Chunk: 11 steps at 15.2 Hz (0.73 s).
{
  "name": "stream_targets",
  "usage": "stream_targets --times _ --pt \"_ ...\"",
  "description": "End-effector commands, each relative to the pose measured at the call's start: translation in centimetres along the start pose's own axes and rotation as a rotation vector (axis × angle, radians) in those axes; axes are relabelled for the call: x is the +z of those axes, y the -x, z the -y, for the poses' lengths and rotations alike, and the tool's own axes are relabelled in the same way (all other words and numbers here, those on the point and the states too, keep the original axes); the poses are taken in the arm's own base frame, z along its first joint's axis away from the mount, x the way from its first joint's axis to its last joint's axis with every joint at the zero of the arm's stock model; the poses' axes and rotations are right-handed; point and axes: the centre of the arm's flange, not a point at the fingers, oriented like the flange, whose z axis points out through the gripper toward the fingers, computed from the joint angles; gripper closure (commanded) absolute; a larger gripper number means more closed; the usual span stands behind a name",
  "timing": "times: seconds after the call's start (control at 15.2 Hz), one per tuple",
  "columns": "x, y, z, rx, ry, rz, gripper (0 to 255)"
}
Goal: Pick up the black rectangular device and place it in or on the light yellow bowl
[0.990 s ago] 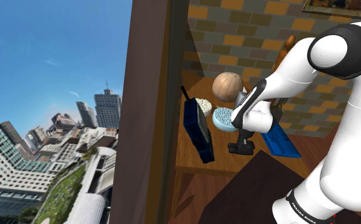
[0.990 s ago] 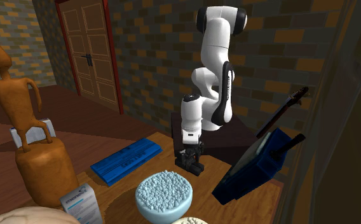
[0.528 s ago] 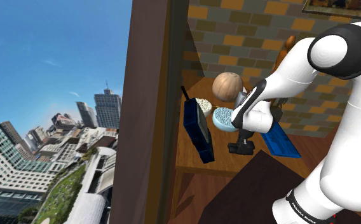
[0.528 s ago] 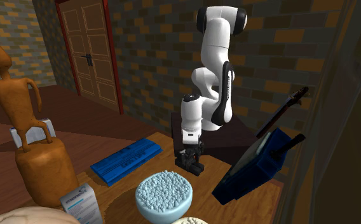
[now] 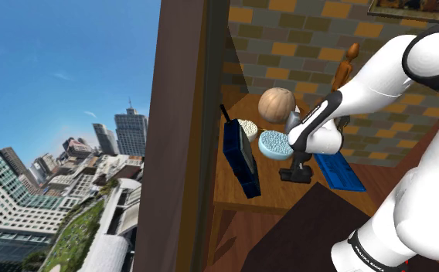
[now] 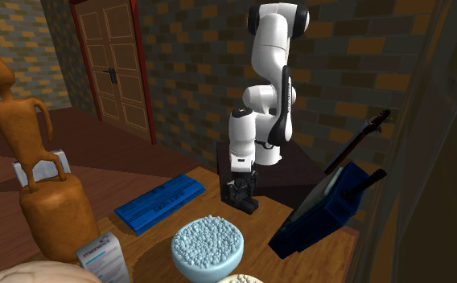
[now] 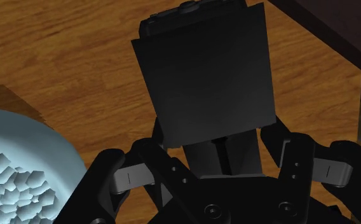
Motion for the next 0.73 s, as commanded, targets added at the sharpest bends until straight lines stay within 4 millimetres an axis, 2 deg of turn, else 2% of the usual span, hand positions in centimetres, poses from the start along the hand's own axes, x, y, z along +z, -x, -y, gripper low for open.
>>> stream_targets --times 0.0,0.66 --pt "-1.1 -0.1 0.1 -0.001 0.000 0.001 255" --pt "-6.3 -0.2 0.2 -0.001 0.000 0.001 255"
